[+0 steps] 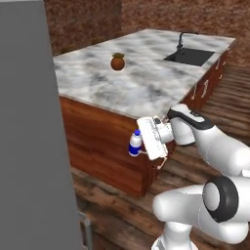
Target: Take the bottled waters from the counter and place them in the freezer to freeze. Close the freezer door after placing the bottles.
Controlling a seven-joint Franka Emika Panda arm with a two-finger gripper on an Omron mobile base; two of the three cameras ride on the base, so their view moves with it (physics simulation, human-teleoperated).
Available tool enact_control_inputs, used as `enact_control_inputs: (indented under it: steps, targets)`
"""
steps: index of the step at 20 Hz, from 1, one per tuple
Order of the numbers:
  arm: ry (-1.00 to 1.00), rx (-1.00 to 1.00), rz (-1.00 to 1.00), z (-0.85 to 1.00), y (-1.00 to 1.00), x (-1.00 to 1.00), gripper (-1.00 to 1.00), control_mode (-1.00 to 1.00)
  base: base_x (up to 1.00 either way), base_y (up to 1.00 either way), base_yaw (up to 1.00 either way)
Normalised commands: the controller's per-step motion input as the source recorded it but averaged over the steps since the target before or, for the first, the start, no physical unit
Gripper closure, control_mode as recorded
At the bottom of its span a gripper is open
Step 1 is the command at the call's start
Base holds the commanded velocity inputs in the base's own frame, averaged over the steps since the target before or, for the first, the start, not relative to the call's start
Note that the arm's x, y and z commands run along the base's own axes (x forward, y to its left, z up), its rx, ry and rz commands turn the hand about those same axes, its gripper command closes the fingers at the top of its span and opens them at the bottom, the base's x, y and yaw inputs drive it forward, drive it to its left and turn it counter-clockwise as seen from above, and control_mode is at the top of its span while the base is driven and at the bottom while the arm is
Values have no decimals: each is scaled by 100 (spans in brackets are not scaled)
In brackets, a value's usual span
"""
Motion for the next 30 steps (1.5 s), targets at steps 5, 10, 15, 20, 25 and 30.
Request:
enact_control_inputs:
  steps: [5,10,15,20,25,30]
  targets:
    - [0,0,0,0,0,0,100,100,73,-95,29]
    - [0,0,0,0,0,0,100,100,97,-83,27]
    - [0,0,0,0,0,0,100,100,91,-19,51]
    - [0,0,0,0,0,0,100,100,100,3,43]
    - [0,0,0,0,0,0,100,100,96,39,40]
    - [0,0,0,0,0,0,100,100,98,45,32]
